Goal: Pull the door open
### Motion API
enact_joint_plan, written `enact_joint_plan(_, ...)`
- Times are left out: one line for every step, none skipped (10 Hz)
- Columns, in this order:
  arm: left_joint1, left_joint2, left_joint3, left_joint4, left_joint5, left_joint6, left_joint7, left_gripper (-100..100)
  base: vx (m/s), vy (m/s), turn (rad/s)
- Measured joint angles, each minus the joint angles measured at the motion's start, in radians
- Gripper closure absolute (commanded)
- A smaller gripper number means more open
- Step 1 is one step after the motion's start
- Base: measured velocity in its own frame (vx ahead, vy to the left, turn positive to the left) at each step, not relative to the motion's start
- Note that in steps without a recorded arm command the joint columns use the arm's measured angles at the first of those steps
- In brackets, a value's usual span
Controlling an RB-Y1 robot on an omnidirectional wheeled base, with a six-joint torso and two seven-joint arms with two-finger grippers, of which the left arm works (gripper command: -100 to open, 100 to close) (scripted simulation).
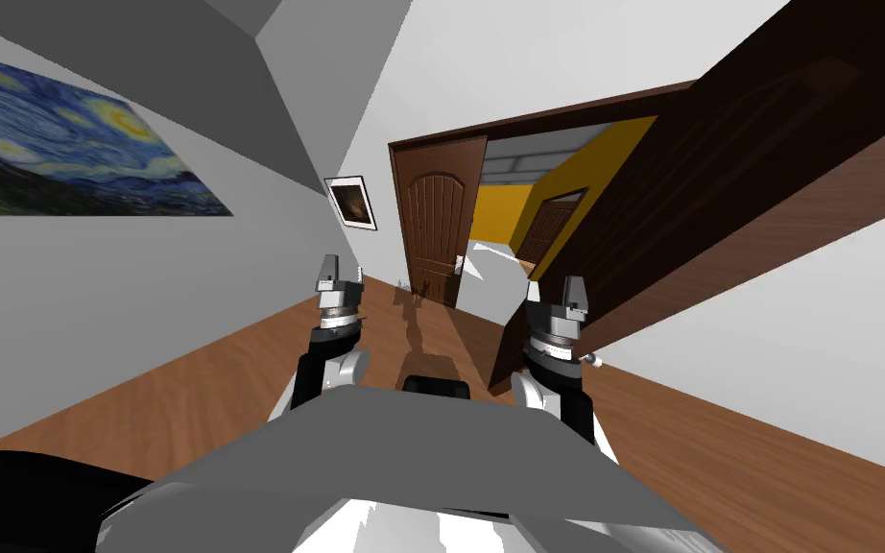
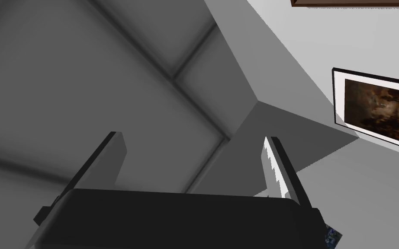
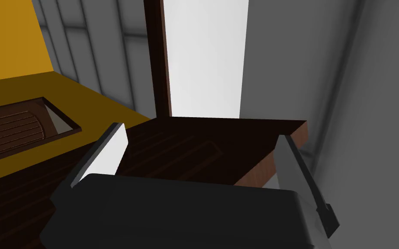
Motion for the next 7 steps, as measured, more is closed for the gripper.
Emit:
enact_joint_plan(-0.007,0.005,-0.003,0.012,-0.001,0.006,-0.001,-100,0.15,0.01,-0.137)
enact_joint_plan(-0.016,0.012,-0.004,0.031,-0.001,0.011,-0.001,-100,0.194,0.005,-0.078)
enact_joint_plan(-0.023,0.023,0.0,0.051,0.002,0.014,0.002,-100,0.173,0.012,-0.047)
enact_joint_plan(-0.031,0.026,-0.003,0.071,0.001,0.015,0.002,-100,0.117,0.001,-0.043)
enact_joint_plan(-0.043,0.032,0.0,0.088,0.002,0.02,0.002,-100,0.125,0.008,-0.091)
enact_joint_plan(-0.056,0.038,-0.001,0.118,0.002,0.022,0.002,-100,0.129,0.021,-0.083)
enact_joint_plan(-0.068,0.047,0.004,0.135,0.005,0.031,0.005,-100,0.102,0.023,-0.056)
